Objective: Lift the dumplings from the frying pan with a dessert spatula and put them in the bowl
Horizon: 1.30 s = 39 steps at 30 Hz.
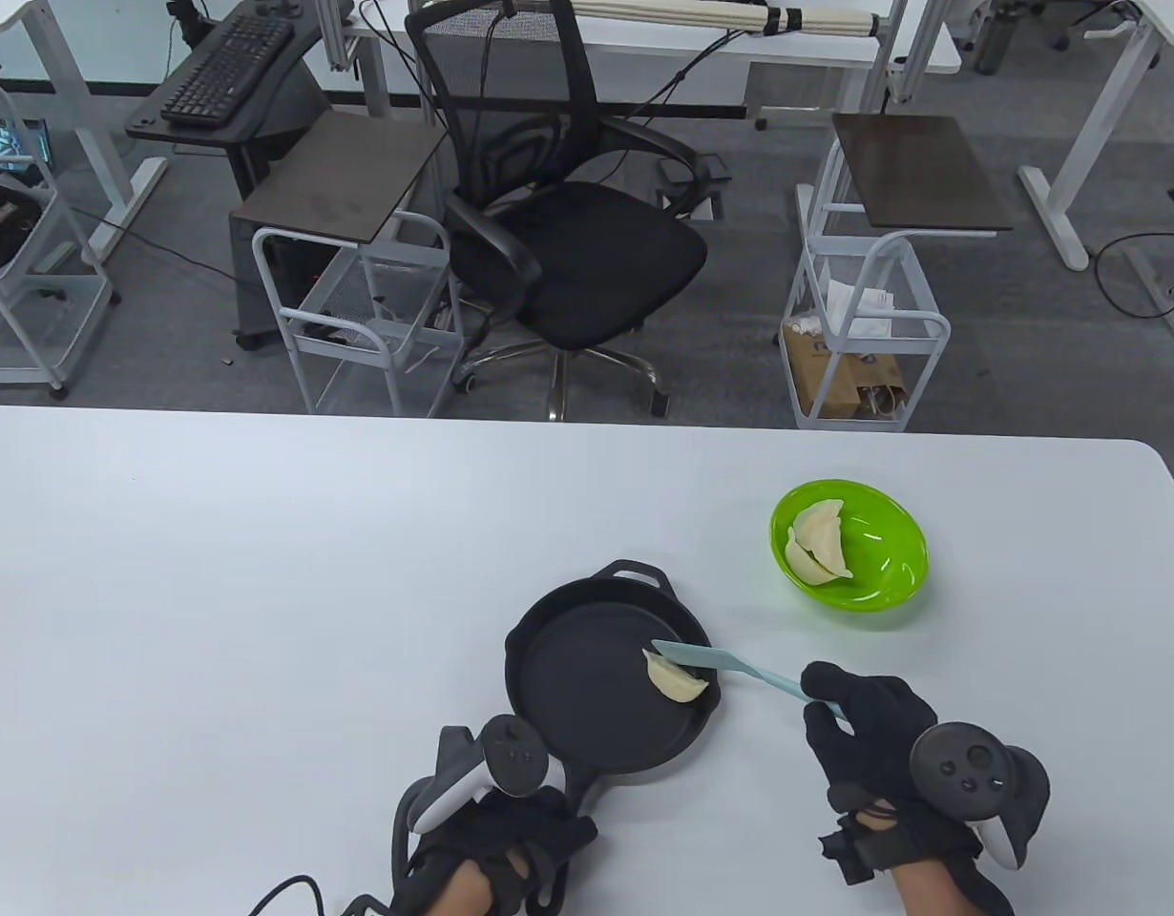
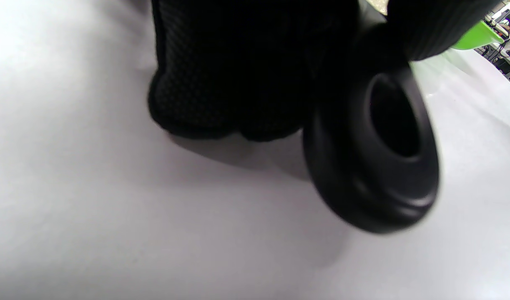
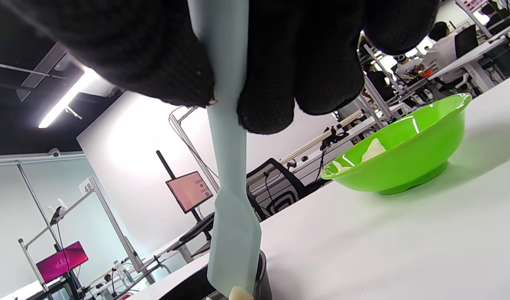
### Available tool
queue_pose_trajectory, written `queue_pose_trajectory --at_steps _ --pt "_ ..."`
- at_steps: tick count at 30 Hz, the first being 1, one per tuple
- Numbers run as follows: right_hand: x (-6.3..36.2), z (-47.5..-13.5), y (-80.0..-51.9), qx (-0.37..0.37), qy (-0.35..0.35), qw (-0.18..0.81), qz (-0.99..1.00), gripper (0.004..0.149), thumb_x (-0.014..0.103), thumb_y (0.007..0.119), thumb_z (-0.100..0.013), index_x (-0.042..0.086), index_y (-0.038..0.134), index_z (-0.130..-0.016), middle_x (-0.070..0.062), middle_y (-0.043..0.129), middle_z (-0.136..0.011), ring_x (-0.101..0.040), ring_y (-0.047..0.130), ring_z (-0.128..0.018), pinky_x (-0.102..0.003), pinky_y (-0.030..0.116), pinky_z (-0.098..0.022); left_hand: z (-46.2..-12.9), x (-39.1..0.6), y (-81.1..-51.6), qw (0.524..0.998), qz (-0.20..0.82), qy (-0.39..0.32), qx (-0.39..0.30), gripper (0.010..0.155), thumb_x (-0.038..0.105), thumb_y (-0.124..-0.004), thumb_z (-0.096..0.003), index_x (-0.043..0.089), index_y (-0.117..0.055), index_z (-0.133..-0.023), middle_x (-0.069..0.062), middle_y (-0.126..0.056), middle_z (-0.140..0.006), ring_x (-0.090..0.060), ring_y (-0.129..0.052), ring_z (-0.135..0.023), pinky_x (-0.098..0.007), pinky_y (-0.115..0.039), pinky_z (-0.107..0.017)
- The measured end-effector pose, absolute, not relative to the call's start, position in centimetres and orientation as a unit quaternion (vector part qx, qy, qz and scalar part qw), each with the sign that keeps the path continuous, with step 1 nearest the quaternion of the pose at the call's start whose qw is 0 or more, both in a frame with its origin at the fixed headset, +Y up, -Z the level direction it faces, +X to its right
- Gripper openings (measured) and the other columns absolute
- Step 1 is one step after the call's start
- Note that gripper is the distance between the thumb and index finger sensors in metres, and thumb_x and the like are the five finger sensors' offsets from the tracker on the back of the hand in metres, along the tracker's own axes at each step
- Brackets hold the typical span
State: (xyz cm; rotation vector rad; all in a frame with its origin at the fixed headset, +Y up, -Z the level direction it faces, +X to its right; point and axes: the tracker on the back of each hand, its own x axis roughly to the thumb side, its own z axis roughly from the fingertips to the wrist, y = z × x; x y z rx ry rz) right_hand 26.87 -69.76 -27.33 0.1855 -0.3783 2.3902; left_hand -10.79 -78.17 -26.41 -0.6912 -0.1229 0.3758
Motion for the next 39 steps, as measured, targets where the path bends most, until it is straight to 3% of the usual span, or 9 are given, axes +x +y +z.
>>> queue_pose_trajectory --at_steps 17,24,39 --pt "26.8 -28.5 -71.6 0.099 -0.054 0.425 0.898 0.040 0.033 0.093 -0.051 0.013 0.085 -0.085 -0.015 0.098 -0.070 -0.046 0.090 -0.068 -0.071 0.056 -0.067 -26.5 -10.8 -78.2 0.922 0.185 -0.061 -0.335 0.064 0.069 -0.073 -0.0449 0.029 -0.079 -0.095 0.005 -0.108 -0.059 -0.022 -0.104 -0.047 -0.057 -0.035 -0.078" --pt "25.0 -29.1 -73.4 0.124 0.024 0.444 0.887 0.040 0.031 0.087 -0.054 0.011 0.081 -0.088 -0.015 0.097 -0.071 -0.046 0.089 -0.068 -0.071 0.056 -0.067 -26.5 -10.8 -78.2 0.922 0.184 -0.061 -0.334 0.064 0.069 -0.073 -0.0450 0.029 -0.080 -0.094 0.005 -0.108 -0.059 -0.022 -0.104 -0.047 -0.057 -0.035 -0.078" --pt "22.0 -29.3 -76.6 0.120 0.086 0.486 0.862 0.042 0.030 0.084 -0.054 0.010 0.079 -0.091 -0.015 0.097 -0.072 -0.045 0.089 -0.069 -0.070 0.056 -0.067 -26.7 -10.8 -78.3 0.922 0.191 -0.065 -0.330 0.063 0.067 -0.074 -0.0454 0.027 -0.080 -0.094 0.004 -0.108 -0.060 -0.022 -0.104 -0.047 -0.057 -0.035 -0.078"
